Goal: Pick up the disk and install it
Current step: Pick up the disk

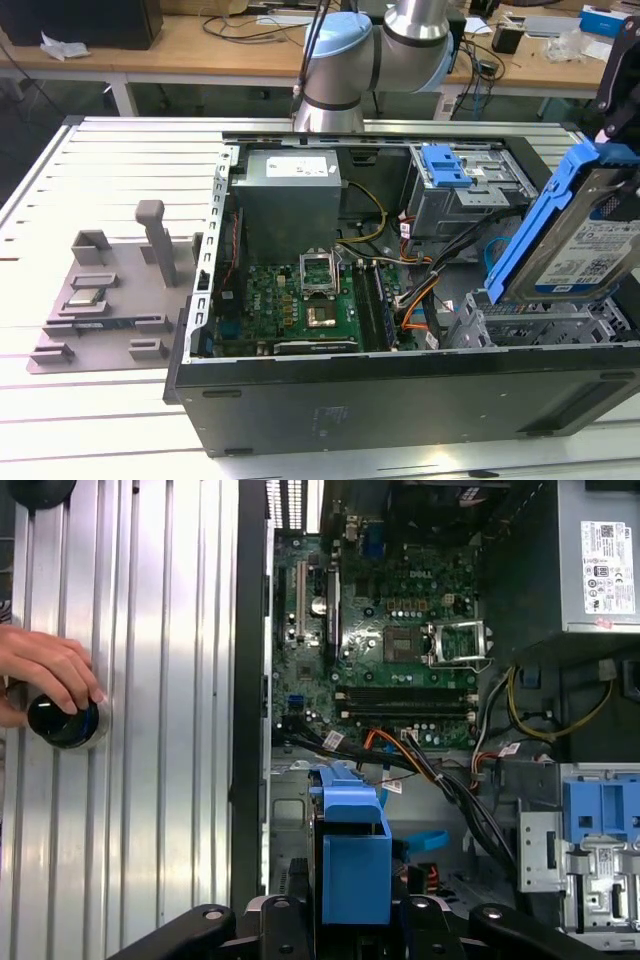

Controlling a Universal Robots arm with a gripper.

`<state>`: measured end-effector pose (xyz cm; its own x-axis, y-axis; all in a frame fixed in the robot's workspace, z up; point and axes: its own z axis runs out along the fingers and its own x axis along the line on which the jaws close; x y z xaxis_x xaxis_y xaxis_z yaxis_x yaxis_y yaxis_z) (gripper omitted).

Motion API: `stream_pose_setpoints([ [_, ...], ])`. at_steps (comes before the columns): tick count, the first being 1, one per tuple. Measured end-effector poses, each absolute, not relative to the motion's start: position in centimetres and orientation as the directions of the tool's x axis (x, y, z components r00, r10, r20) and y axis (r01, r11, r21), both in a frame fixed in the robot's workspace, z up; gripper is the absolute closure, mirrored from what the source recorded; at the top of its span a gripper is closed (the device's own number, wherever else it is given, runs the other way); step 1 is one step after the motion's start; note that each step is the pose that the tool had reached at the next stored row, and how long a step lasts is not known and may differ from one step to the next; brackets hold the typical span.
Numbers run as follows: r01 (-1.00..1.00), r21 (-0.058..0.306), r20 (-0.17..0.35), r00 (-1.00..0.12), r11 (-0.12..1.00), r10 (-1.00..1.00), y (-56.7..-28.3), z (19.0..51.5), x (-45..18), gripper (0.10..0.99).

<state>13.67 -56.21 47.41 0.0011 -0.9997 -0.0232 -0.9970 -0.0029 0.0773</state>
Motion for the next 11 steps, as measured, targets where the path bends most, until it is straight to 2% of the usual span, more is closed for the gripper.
stream_pose_setpoints([
  [11,-0.997,0.077,-0.022,0.001,-0.003,-1.0,-55.4,45.9,14.5,0.722],
])
